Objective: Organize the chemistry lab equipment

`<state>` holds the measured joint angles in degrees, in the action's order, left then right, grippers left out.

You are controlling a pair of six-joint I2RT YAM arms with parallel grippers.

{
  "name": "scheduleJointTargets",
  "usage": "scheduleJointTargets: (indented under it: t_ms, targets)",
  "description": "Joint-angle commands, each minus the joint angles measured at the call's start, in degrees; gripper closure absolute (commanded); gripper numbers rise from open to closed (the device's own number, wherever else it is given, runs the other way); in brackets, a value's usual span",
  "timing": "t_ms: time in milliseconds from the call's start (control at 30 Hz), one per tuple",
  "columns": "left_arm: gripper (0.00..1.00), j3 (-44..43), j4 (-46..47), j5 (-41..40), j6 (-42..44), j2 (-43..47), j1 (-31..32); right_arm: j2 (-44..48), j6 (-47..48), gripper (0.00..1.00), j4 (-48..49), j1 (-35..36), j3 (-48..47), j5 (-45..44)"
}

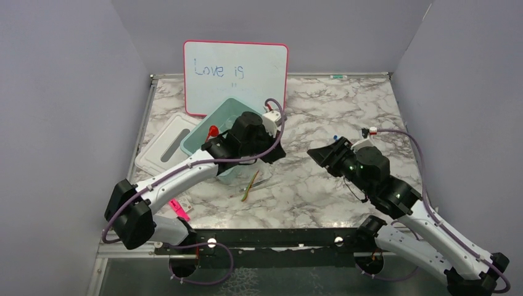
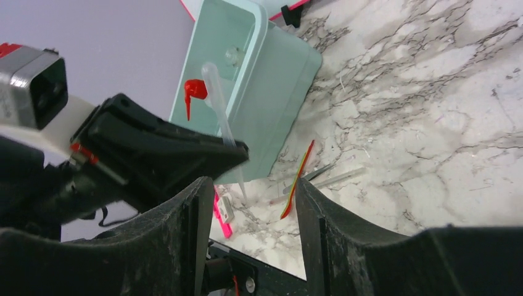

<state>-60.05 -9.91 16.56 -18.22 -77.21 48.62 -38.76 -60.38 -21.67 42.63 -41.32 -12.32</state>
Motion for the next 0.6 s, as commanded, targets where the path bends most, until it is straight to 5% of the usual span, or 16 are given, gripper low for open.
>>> scheduleJointTargets:
  t_ms: [0, 233, 567]
  targets:
    - [0.95, -5.0, -12.5, -0.6, 9.1, -0.1, -8.9, 2.3, 1.5, 0.44, -3.7, -0.3, -1.1, -4.1]
    - [0.95, -13.8, -24.5, -5.4, 20.1, -0.9, -18.3, 1.1, 1.8, 0.44, -4.6, -0.3, -1.3, -3.3]
    - [0.95, -11.0, -28.6, -3.7, 30.1, -7.0, -24.7, -1.6, 3.7, 0.44, -4.2, -0.3, -2.0, -1.6]
